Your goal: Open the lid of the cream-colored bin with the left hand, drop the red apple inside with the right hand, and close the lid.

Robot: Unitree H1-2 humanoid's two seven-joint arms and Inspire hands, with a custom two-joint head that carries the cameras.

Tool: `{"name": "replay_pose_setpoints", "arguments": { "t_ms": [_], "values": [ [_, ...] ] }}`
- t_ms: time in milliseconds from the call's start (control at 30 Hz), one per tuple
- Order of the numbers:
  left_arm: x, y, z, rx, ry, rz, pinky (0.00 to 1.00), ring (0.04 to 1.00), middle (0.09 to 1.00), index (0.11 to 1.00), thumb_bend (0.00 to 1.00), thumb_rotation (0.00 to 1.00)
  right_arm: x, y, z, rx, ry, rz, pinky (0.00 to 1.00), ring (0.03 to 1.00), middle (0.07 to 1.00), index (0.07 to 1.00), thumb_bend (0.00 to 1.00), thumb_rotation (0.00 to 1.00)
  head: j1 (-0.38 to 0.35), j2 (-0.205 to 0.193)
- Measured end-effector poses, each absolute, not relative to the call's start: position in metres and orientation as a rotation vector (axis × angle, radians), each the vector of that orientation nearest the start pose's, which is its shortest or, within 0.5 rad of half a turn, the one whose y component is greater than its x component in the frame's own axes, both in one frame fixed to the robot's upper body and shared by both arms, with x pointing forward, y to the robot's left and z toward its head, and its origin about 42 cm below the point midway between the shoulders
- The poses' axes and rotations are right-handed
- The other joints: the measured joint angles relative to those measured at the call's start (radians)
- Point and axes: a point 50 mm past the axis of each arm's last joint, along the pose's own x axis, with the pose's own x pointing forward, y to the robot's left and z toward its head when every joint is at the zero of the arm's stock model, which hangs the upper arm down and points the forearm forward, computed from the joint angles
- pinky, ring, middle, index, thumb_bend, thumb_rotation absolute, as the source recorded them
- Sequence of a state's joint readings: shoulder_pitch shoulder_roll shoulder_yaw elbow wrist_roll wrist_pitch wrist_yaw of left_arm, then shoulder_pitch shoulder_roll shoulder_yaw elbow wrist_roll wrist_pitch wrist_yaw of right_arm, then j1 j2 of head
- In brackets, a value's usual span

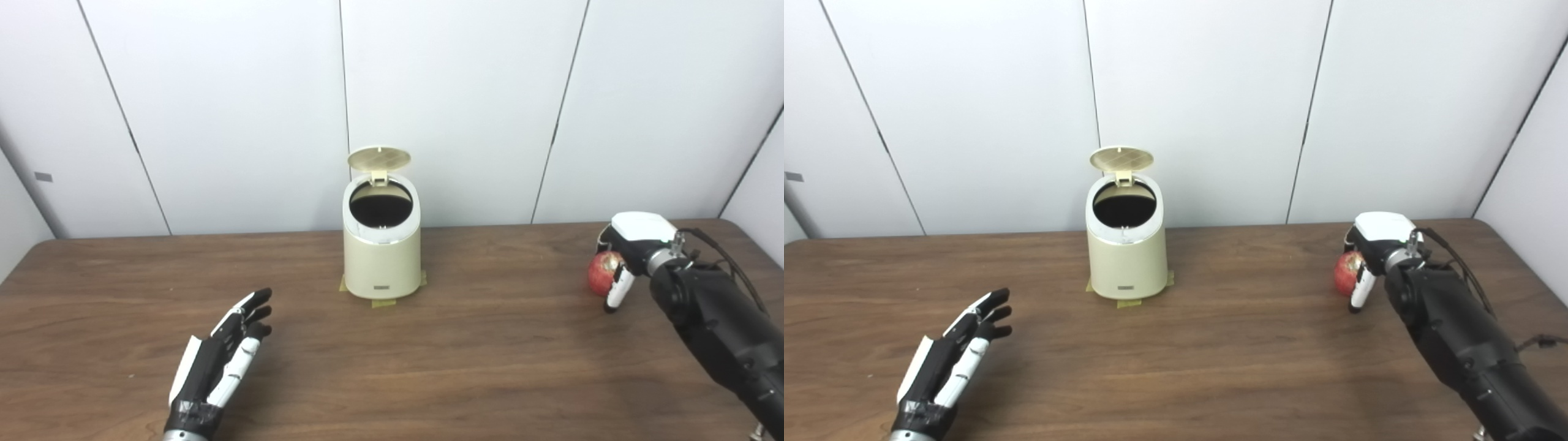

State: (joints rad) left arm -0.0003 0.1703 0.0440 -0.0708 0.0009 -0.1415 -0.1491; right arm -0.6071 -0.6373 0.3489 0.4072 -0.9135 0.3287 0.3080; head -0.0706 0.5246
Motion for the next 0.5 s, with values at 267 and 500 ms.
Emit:
{"name": "replay_pose_setpoints", "arguments": {
  "t_ms": [267,500],
  "values": [
    [0.282,0.267,0.130,0.190,-0.199,-0.123,0.82,0.883,0.923,0.881,0.52,0.76,0.448,-0.368,0.221,-1.621,0.295,0.033,0.54,0.605,0.596,0.480,0.52,0.06,-0.002,0.005],
    [0.282,0.266,0.129,0.191,-0.199,-0.126,0.82,0.883,0.926,0.876,0.52,0.77,0.439,-0.359,0.236,-1.571,0.210,0.022,0.29,0.379,0.404,0.506,0.53,0.00,-0.003,0.008]
  ]
}}
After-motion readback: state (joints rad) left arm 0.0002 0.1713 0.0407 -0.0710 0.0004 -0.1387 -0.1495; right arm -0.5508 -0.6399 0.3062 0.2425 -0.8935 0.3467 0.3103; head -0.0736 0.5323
